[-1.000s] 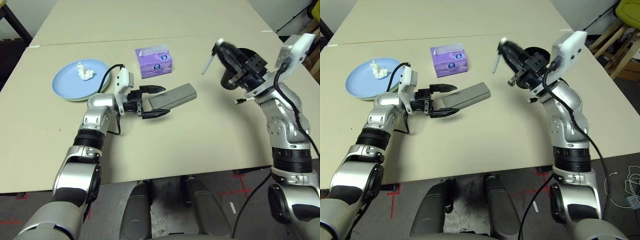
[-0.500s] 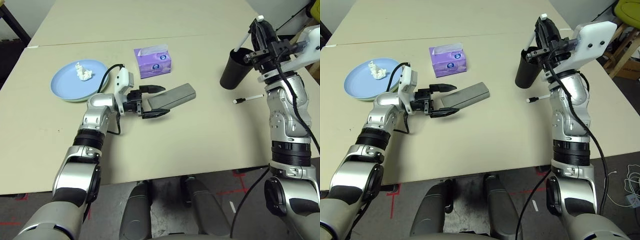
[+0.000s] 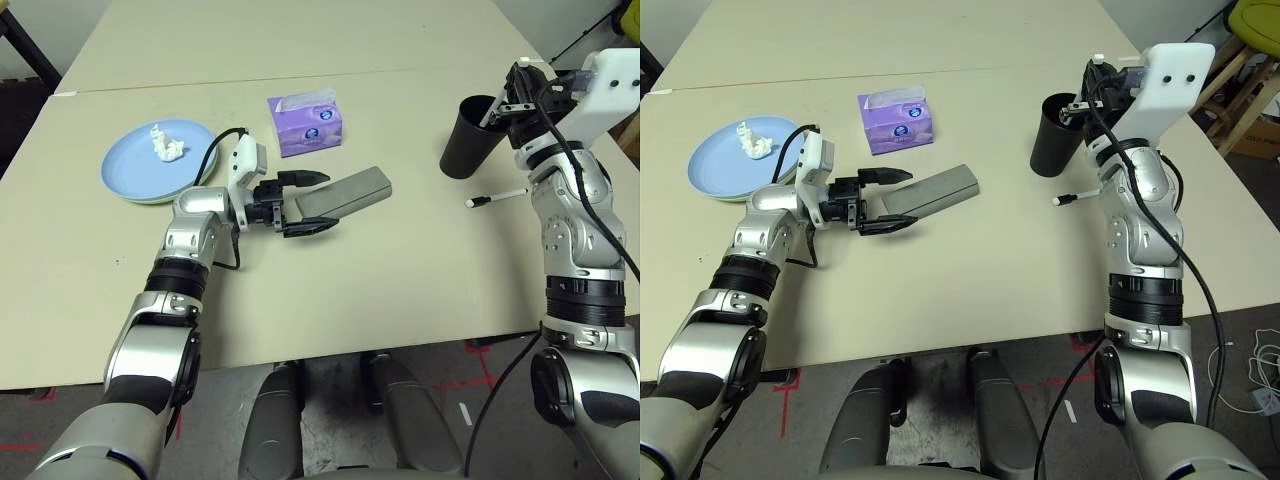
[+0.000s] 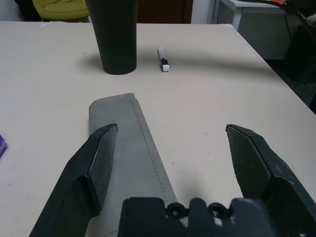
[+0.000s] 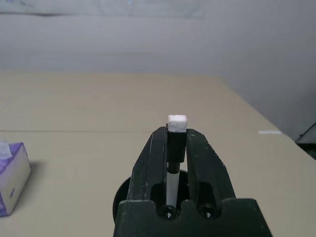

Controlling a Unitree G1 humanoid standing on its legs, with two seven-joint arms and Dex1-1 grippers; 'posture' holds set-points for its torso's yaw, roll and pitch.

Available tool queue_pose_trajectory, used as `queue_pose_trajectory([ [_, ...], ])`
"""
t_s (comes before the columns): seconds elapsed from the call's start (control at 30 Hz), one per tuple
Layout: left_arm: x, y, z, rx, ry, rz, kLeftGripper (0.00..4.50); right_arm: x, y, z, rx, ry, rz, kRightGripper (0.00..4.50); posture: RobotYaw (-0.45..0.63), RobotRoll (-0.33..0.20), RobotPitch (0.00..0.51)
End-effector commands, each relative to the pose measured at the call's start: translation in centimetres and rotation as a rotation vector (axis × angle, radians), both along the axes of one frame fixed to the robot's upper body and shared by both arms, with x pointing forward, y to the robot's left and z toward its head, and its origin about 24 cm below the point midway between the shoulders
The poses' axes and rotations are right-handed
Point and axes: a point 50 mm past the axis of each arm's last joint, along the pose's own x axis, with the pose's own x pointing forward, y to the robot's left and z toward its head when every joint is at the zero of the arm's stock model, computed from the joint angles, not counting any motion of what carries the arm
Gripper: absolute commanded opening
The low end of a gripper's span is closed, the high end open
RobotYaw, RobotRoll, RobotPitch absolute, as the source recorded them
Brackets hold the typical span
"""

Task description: Organize and tidy the items on the table.

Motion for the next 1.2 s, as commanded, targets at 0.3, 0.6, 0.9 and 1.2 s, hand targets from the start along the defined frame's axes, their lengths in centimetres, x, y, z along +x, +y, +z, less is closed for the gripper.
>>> queue_pose_trajectory([
  [0.3,-0.2,-0.3,0.0,0.018,-0.007,-0.013,4.5,-1.2,1.8,2.2,-0.19,-0.176,0.201,4.49,0.0,0.0,0.223],
  [0.6,-0.2,-0.3,-0.1,0.017,-0.005,-0.014,4.5,-2.7,3.6,-0.2,-0.532,-0.047,0.753,4.49,0.0,0.0,0.225],
  [0.9,-0.2,-0.2,-0.1,0.013,-0.008,-0.008,4.5,-1.1,-0.4,-2.9,-0.96,0.465,0.98,4.49,0.01,0.0,0.233],
  [1.2,-0.4,0.1,-0.1,0.016,-0.006,0.002,4.5,0.9,-2.0,-2.7,-1.323,0.763,1.073,4.49,0.04,0.0,0.242],
])
